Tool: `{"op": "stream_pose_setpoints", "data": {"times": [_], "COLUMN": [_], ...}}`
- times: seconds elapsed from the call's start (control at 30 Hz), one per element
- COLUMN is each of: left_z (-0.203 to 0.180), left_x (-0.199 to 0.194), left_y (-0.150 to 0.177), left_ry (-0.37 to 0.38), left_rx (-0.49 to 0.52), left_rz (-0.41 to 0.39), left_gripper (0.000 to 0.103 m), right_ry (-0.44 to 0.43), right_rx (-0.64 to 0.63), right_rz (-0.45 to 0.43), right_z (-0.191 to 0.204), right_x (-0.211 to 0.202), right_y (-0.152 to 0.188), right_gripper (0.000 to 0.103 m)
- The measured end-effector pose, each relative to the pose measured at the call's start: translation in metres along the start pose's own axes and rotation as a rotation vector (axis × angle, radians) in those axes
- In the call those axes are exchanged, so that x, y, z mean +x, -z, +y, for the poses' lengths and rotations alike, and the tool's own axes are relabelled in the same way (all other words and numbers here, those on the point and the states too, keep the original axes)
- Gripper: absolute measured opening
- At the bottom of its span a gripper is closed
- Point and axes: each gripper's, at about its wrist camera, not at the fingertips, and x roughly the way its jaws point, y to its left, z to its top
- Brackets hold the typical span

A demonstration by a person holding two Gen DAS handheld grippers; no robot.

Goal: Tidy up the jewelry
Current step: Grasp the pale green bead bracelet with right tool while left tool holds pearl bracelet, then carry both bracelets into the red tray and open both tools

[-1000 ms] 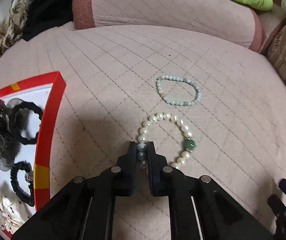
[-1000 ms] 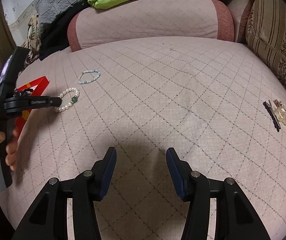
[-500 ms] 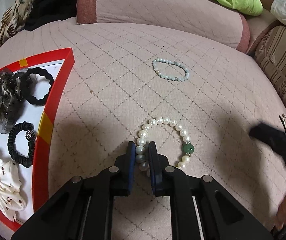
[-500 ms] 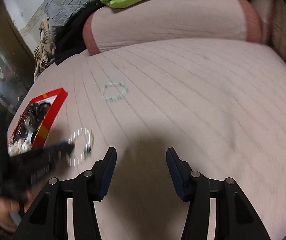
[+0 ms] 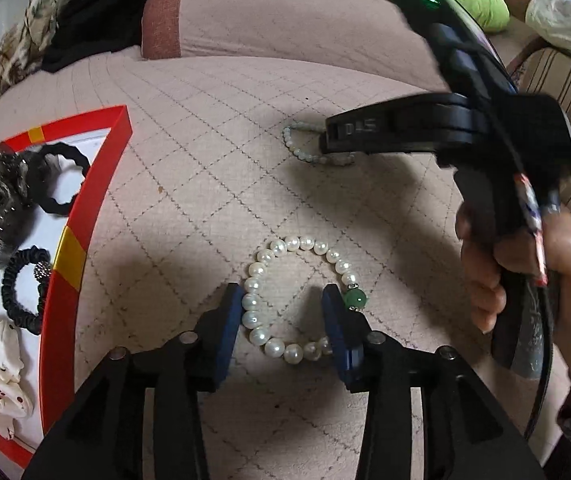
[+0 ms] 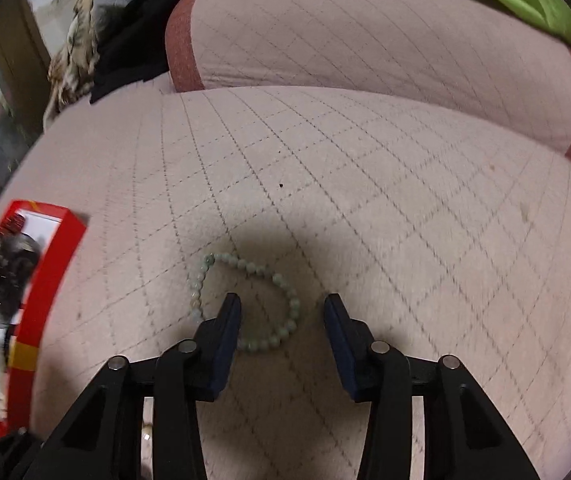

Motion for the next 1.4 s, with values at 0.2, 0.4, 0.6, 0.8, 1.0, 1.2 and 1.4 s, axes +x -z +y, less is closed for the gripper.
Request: {"op": "stream_pose_setpoints", "data": {"times": [0.2,0.4,0.6,0.8,1.0,1.2,1.4], "left_z": [0.003,0.010,0.002,0.003,0.009,0.007,0.000], "left_x": [-0.015,-0.046,-0.091,-0.129,-0.166,-0.191,-0.193], "left_y": [0.008,0.023,0.034,0.041,0.045,0.046,0.051], "left_ry": [0.092,0.099,0.082,0.079,0.023,-0.025,-0.026], "left_rx": [-0.047,-0.090,-0.064,-0.068,-0.080,-0.081,-0.072], "left_rz": [0.015,0.005,-0.054,-0.085,-0.125,-0.158,-0.150], "left_gripper": [0.009,0.009,0.009,0.009,0.009,0.009,0.009], "right_ry": [-0.053,-0.060,-0.068,-0.068,-0.098,-0.115,-0.111], "right_rx": [-0.003,0.007,0.024,0.046,0.047,0.017,0.009], "right_rz": [0.011,-0.074,-0.189,-0.269,-0.267,-0.262,-0.262], "right_z": [-0.005,-0.011,-0.006,0.002,0.010,0.018,0.022], "right_x": [-0.015,-0.074,-0.147,-0.184,-0.185,-0.185,-0.186], "right_y": [0.010,0.042,0.080,0.114,0.133,0.145,0.151], "right_gripper": [0.006,0.006,0.006,0.006,0.006,0.006,0.006]}}
